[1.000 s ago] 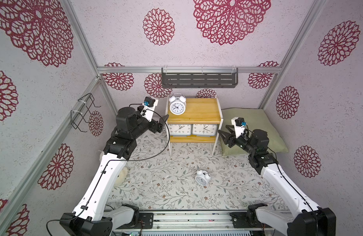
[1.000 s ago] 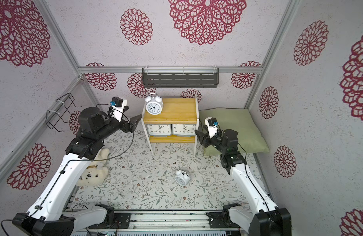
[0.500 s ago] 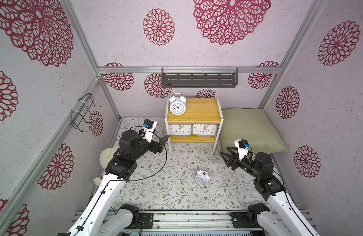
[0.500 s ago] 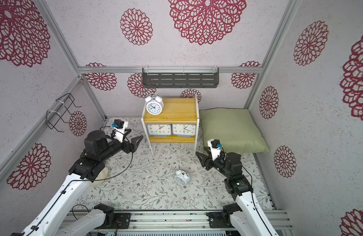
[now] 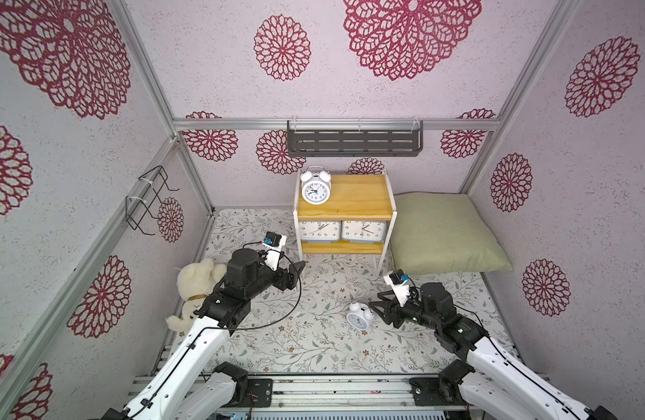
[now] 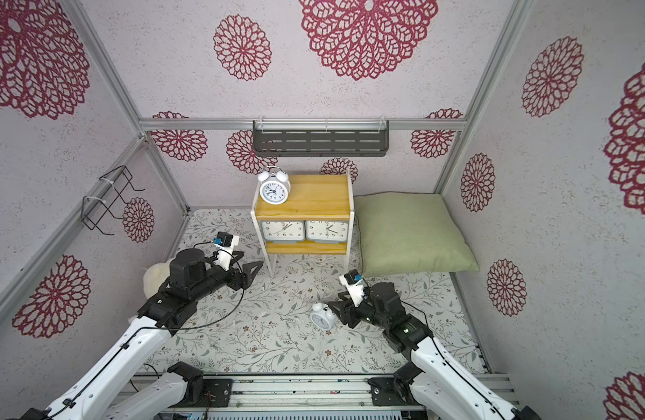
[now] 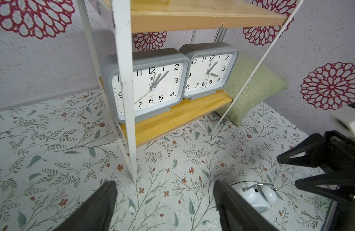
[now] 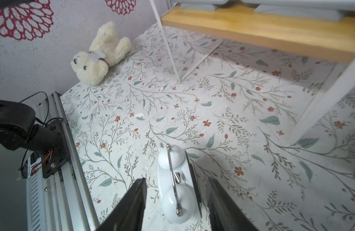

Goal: Place the alarm clocks on the shelf by style
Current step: Pick up the alarm from the center of the board.

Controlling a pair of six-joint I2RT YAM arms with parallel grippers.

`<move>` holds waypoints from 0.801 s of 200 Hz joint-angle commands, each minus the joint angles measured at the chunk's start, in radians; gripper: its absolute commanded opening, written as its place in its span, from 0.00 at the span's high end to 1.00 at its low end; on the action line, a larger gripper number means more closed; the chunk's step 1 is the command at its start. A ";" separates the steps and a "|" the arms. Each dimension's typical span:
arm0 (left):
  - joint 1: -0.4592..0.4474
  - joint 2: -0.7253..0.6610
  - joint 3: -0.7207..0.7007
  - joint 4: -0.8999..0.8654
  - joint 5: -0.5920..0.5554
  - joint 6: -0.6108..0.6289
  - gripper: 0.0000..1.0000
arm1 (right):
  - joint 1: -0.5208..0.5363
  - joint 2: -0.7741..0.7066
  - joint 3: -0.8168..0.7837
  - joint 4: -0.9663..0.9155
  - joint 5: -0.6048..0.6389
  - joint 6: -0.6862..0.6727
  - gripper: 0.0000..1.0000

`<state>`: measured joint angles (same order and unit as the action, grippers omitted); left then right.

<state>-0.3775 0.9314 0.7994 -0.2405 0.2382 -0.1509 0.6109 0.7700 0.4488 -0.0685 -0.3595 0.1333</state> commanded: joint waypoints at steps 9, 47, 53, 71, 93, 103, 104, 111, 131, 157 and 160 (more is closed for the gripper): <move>-0.016 0.000 -0.022 0.051 -0.009 -0.019 0.17 | 0.054 0.034 0.047 -0.016 0.040 -0.045 0.50; -0.026 0.012 -0.029 0.053 -0.020 -0.026 0.17 | 0.088 0.070 0.059 -0.038 0.099 -0.064 0.54; -0.027 0.012 -0.031 0.053 -0.026 -0.026 0.17 | 0.091 0.075 0.059 -0.039 0.104 -0.064 0.54; -0.027 0.012 -0.034 0.058 -0.030 -0.025 0.16 | 0.097 0.084 0.060 -0.033 0.122 -0.066 0.55; -0.029 0.016 -0.037 0.065 -0.025 -0.026 0.16 | 0.102 0.092 0.061 -0.022 0.131 -0.067 0.58; -0.028 0.019 -0.037 0.064 -0.022 -0.027 0.17 | 0.104 0.099 0.060 -0.018 0.127 -0.069 0.60; -0.028 0.019 -0.037 0.064 -0.022 -0.026 0.17 | 0.105 0.099 0.060 -0.018 0.126 -0.069 0.61; -0.029 0.023 -0.038 0.065 -0.019 -0.026 0.17 | 0.105 0.105 0.060 -0.016 0.125 -0.069 0.62; -0.030 0.030 -0.039 0.064 -0.010 -0.022 0.17 | 0.110 0.125 0.059 -0.015 0.128 -0.074 0.68; -0.030 0.039 -0.039 0.064 -0.002 -0.021 0.18 | 0.113 0.138 0.059 -0.009 0.127 -0.079 0.75; -0.029 0.041 -0.039 0.065 0.000 -0.020 0.18 | 0.113 0.138 0.059 -0.009 0.128 -0.080 0.76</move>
<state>-0.3996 0.9615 0.7692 -0.1993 0.2230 -0.1699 0.7143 0.9062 0.4747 -0.1032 -0.2447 0.0685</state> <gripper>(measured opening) 0.822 0.260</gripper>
